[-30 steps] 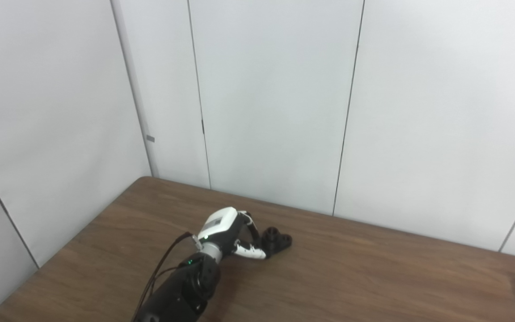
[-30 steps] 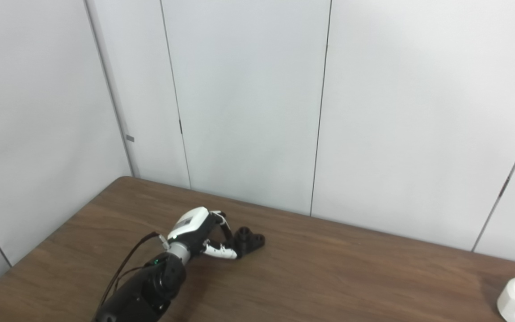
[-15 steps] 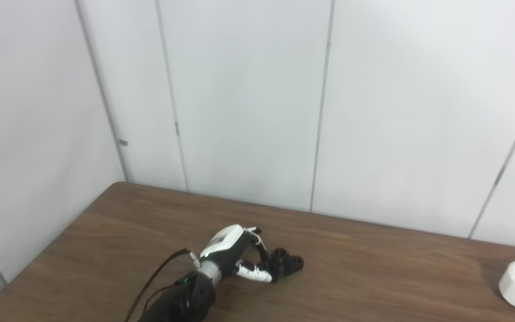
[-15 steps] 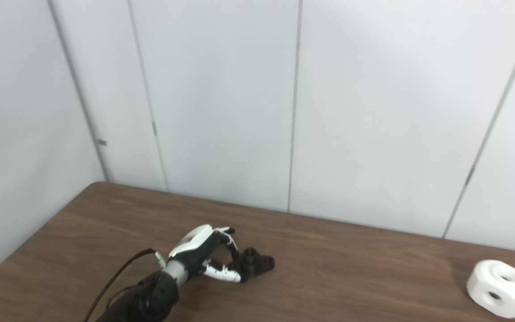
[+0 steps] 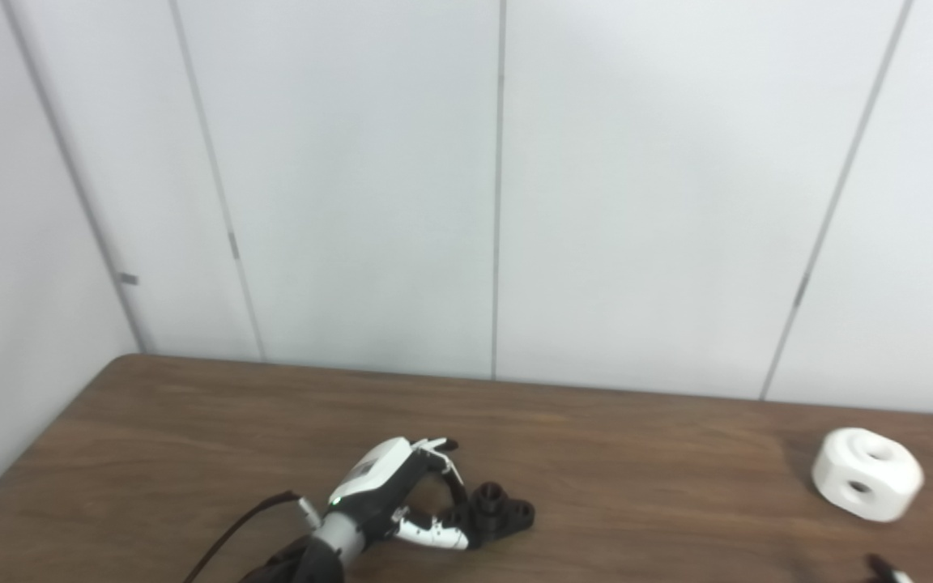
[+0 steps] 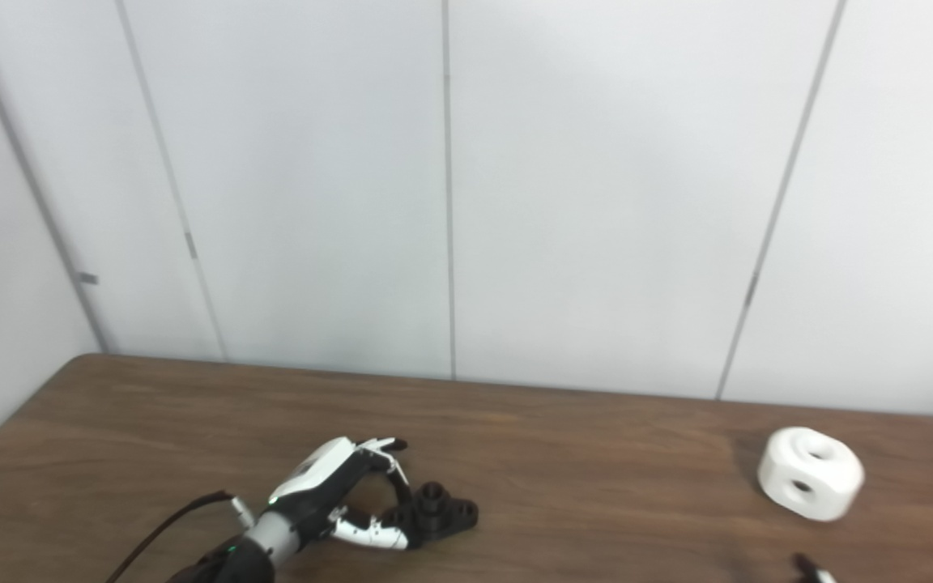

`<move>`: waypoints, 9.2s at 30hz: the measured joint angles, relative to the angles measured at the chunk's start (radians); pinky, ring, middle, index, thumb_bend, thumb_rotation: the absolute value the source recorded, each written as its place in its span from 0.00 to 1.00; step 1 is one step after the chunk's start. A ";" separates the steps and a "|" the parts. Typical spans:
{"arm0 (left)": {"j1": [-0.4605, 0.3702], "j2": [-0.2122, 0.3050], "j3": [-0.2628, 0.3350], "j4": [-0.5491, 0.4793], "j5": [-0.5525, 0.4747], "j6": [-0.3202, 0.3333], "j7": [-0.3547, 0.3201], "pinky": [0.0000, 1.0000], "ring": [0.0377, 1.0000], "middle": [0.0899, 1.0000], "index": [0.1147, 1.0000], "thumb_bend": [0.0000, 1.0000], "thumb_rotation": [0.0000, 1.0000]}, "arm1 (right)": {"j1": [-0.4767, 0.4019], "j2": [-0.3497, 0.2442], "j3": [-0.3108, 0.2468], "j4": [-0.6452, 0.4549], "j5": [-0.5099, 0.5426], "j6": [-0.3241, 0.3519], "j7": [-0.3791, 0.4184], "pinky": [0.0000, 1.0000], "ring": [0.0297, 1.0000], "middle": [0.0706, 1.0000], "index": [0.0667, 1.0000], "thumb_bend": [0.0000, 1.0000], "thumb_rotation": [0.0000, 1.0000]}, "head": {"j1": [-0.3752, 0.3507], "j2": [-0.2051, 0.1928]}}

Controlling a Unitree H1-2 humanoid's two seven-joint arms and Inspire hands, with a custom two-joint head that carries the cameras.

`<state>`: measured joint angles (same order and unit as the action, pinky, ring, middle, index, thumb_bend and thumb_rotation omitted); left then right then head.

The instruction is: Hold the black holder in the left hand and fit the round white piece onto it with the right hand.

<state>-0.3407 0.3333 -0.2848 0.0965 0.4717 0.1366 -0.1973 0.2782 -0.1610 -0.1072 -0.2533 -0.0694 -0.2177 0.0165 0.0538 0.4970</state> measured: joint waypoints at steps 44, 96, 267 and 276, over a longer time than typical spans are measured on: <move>0.068 -0.021 -0.015 -0.071 0.022 -0.113 -0.057 0.95 0.96 0.93 0.41 0.51 0.04 | 0.008 0.034 0.122 -0.139 -0.181 0.077 -0.129 0.71 0.85 0.88 0.85 0.83 0.78 | -0.388 -0.109; 0.022 0.010 0.028 0.108 -0.022 -0.313 -0.022 1.00 0.96 0.92 0.41 0.51 0.04 | -0.555 -0.277 -0.087 0.381 -0.391 0.560 -0.133 0.72 0.86 0.92 0.90 1.00 0.62 | -0.620 -0.218; 0.082 -0.059 -0.012 -0.213 0.079 0.018 -0.124 1.00 0.94 0.91 0.41 0.51 0.05 | -0.534 0.222 0.430 -0.283 -1.199 0.631 0.608 0.67 0.96 0.94 0.45 0.50 0.14 | -0.058 0.147; 0.091 -0.068 -0.015 -0.213 0.081 0.017 -0.119 0.97 0.94 0.91 0.41 0.51 0.05 | -0.516 0.262 0.405 -0.151 -1.254 0.645 0.456 0.66 0.95 0.93 0.45 0.50 0.14 | -0.054 0.143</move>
<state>-0.2498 0.2652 -0.2998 -0.1169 0.5530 0.1538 -0.3168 -0.2377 0.1009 0.2975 -0.4044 -1.3229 0.4278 0.4722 0.0000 0.6397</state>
